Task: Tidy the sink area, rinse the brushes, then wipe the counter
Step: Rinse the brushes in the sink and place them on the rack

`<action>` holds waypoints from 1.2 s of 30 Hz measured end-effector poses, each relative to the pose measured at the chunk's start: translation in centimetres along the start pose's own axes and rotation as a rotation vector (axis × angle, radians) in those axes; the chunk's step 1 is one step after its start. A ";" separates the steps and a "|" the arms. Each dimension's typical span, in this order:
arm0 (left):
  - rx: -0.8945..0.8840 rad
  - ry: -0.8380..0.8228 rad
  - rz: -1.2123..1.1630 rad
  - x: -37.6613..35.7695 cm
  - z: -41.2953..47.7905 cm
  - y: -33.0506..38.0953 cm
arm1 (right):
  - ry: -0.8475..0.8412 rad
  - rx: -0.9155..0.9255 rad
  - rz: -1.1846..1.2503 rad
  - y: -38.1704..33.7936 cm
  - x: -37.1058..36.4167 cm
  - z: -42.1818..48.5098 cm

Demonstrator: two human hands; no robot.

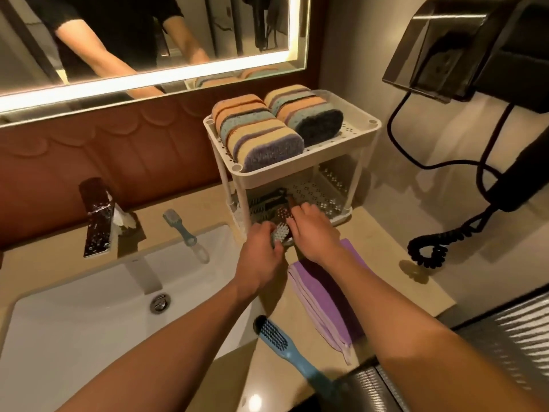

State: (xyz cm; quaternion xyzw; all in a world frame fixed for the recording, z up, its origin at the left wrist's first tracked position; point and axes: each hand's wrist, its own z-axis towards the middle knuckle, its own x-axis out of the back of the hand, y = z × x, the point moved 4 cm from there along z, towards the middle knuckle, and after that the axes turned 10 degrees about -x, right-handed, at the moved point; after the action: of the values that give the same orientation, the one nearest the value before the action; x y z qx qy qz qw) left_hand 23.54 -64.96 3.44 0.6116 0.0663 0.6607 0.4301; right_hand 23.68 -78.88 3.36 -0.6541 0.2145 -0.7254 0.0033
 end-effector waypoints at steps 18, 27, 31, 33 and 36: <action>0.323 0.015 0.034 -5.5 5.3 -0.6 | -0.203 0.120 0.016 -0.3 -0.2 11.4; 0.422 0.132 -0.160 -5.4 6.4 -2.3 | -0.014 0.231 -0.022 -0.5 -6.7 16.0; 0.429 0.137 -0.176 -5.5 6.4 -2.7 | 0.014 0.230 -0.063 -0.6 -7.6 16.5; 0.424 0.129 -0.169 -5.5 6.3 -2.8 | 0.045 0.208 -0.087 -0.2 -7.8 16.8; 0.407 0.091 -0.121 -5.3 6.2 -2.3 | 0.078 0.195 -0.121 0.1 -7.9 16.7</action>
State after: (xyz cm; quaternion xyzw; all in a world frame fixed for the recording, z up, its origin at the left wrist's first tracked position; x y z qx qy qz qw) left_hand 29.42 -69.69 -0.50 0.6503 0.2542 0.6336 0.3332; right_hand 40.68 -81.82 -3.24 -0.6336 0.1031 -0.7666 0.0146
